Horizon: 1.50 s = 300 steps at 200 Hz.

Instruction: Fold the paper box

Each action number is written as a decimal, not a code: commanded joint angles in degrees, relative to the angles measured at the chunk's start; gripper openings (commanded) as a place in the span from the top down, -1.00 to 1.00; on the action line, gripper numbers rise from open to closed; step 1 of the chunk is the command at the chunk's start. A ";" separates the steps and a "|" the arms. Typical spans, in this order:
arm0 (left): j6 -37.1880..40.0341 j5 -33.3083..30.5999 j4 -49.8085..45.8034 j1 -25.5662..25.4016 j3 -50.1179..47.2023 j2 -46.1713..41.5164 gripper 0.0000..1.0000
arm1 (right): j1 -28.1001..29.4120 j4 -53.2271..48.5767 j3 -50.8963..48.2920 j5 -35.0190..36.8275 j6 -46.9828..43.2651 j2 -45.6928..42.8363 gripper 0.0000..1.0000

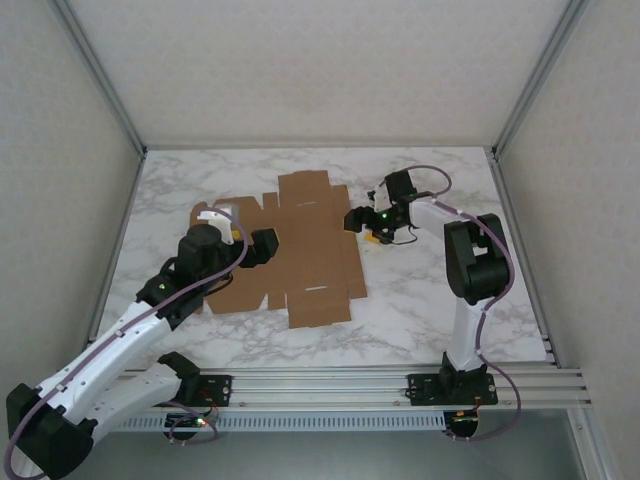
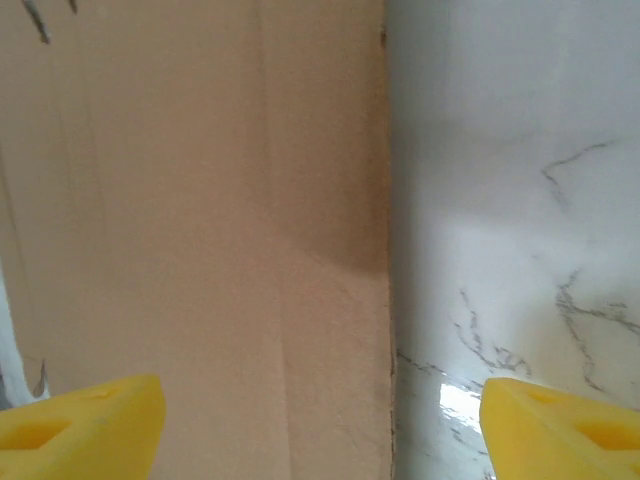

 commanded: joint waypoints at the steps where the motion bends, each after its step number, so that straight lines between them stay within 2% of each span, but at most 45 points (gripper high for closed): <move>1: 1.48 0.07 1.64 -0.06 -0.60 -0.89 -0.99 | -0.16 2.05 -0.40 -5.64 -0.52 2.05 -0.58; 18: 1.57 0.03 1.67 0.01 -0.47 -0.64 -0.99 | -0.07 2.28 -0.40 -7.90 -0.60 2.74 -0.54; 60: 1.02 0.98 2.10 0.01 -0.44 0.57 -0.99 | -0.13 2.06 -1.19 -5.79 -1.78 2.57 -0.52; 79: -0.80 2.39 2.45 0.25 0.07 3.02 -0.98 | -0.16 3.48 -1.97 -7.02 -1.18 2.67 -0.49; 91: -3.31 5.75 3.30 1.15 0.51 5.60 -0.97 | -0.16 4.97 -2.70 -9.22 -0.54 3.19 -0.46; 104: -7.95 12.93 5.76 3.76 0.19 8.62 -0.91 | 0.13 6.19 -3.03 -12.73 -0.23 3.97 -0.44; 115: -12.29 17.52 8.37 5.90 -0.75 11.50 -0.82 | 0.28 6.22 -3.08 -13.49 -0.54 4.39 -0.40; 128: -15.87 20.03 11.50 7.56 -2.03 14.62 -0.56 | 0.30 7.26 -4.11 -13.25 -0.30 4.03 -0.37; 167: -20.17 22.00 17.63 11.49 -2.33 25.04 0.26 | -1.00 10.35 -6.59 -13.51 1.15 2.63 -0.33; 194: -19.58 21.27 18.79 12.41 -0.57 33.11 0.58 | -1.66 12.85 -7.47 -15.68 2.54 2.48 -0.37; 230: -18.01 21.57 18.63 15.16 2.70 42.75 0.80 | -1.97 13.68 -8.01 -17.20 2.91 3.16 -0.51; 256: -19.32 22.58 19.17 16.63 4.02 47.88 0.81 | -2.02 14.28 -7.96 -17.33 3.50 3.70 -0.62; 300: -19.35 22.10 18.41 16.53 5.44 53.42 0.81 | -1.97 16.22 -7.69 -20.47 5.09 5.64 -0.65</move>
